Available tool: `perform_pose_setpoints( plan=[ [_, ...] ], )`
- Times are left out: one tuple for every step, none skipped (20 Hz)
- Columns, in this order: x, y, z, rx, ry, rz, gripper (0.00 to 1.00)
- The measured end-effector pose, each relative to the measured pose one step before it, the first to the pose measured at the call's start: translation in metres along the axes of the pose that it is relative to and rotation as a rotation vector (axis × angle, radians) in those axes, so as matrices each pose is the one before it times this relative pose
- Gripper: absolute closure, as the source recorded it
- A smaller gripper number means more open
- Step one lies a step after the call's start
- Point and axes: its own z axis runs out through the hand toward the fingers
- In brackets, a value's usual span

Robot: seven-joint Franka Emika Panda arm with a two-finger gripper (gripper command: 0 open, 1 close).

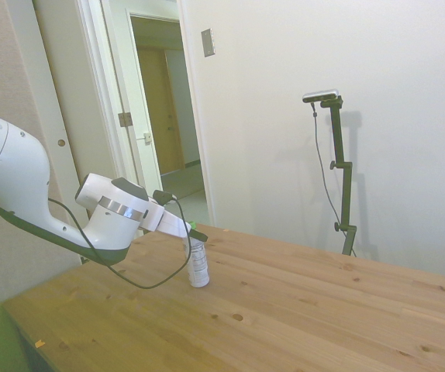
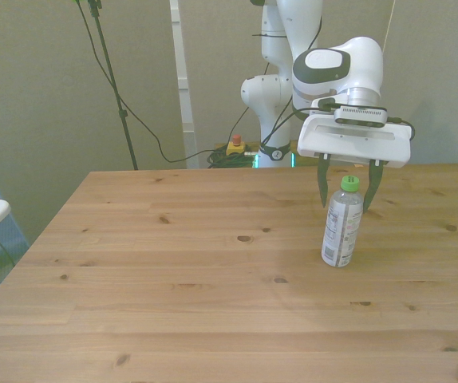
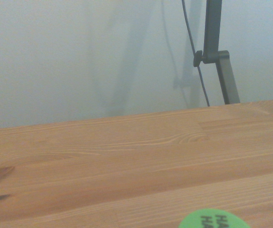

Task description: Stand the water bottle

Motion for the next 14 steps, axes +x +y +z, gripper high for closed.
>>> perform_pose_setpoints(
  plan=[
    [0.00059,0.00012,-0.00114,0.00124,0.00061,0.00050,0.00],
    [0.00089,-0.00028,-0.00140,0.00196,0.00105,0.00096,0.00],
    [0.00122,-0.00035,-0.00184,0.00238,0.00123,0.00139,0.00],
    [0.00140,-0.00039,-0.00212,0.00290,0.00143,0.00023,0.00],
    [0.00127,-0.00037,-0.00208,0.00190,0.00049,0.00135,0.00],
    [0.00130,-0.00023,-0.00241,-0.00006,-0.00225,-0.00088,0.00],
    [0.00081,0.00006,-0.00231,-0.00110,-0.00361,0.00112,0.00],
    [0.00080,0.00009,-0.00307,-0.00129,-0.00528,-0.00197,0.00],
    [0.00146,-0.00068,-0.00346,-0.00031,-0.00424,-0.00085,0.00],
    [0.00189,-0.00128,-0.00366,0.00145,-0.00254,-0.00181,0.00],
    [0.00142,-0.00101,-0.00367,0.00075,-0.00389,-0.00171,0.00],
    [0.00125,-0.00077,-0.00387,0.00030,-0.00519,-0.00043,0.00],
    [0.00107,-0.00087,-0.00426,0.00091,-0.00609,-0.00247,0.00],
    [0.00039,-0.00134,-0.00465,0.00176,-0.00750,-0.00306,0.00]
  ],
)
